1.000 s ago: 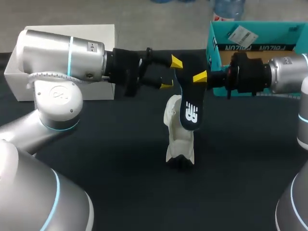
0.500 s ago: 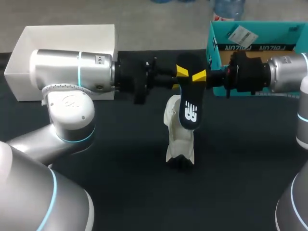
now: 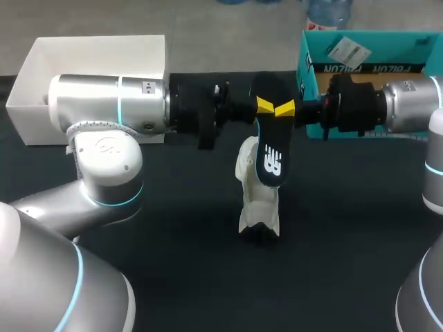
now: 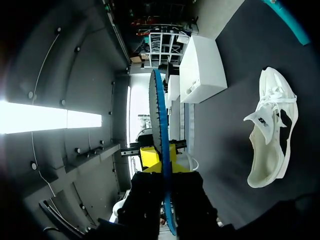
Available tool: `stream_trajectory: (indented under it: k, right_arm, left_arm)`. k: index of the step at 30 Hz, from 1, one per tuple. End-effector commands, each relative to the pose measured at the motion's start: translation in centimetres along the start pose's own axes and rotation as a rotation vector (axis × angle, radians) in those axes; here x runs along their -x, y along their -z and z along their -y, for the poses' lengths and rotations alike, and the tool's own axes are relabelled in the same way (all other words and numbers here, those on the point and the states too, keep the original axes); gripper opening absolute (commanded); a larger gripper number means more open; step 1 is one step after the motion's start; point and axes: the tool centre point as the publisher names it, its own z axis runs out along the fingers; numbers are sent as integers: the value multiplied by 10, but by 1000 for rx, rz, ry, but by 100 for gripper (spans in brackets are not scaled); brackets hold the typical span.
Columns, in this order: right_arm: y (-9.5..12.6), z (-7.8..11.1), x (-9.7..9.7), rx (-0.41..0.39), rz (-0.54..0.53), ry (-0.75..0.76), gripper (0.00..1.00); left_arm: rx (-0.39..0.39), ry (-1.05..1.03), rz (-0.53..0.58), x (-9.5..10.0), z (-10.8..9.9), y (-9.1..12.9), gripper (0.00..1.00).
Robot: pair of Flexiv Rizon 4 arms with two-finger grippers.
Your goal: Take the shoe out of the shoebox, open the shoe tongue, remove and reinsert the insole, then place the shoe into the shoebox
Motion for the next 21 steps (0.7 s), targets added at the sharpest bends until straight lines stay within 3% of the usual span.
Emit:
stream_trajectory:
  k: [1, 4, 6, 7, 16, 18, 21]
  right_arm:
    - [-1, 1, 2, 2, 2, -1, 0]
    - [-1, 0, 2, -1, 1, -2, 0]
    - [-1, 0, 2, -1, 1, -2, 0]
    - [-1, 0, 2, -1, 1, -2, 0]
    - [-1, 2, 2, 6, 1, -4, 3]
    - [3, 5, 4, 27, -2, -10, 100]
    - [12, 10, 8, 54, 9, -16, 100]
  left_arm:
    - [7, -2, 4, 0, -2, 2, 15]
    - [11, -1, 3, 0, -2, 3, 18]
    - [14, 3, 3, 0, -2, 4, 2]
    - [14, 4, 2, 0, -1, 4, 0]
    - [1, 34, -23, -7, 2, 2, 0]
    - [-5, 52, -30, -9, 3, 3, 0]
    - [-5, 109, -42, -9, 6, 6, 0]
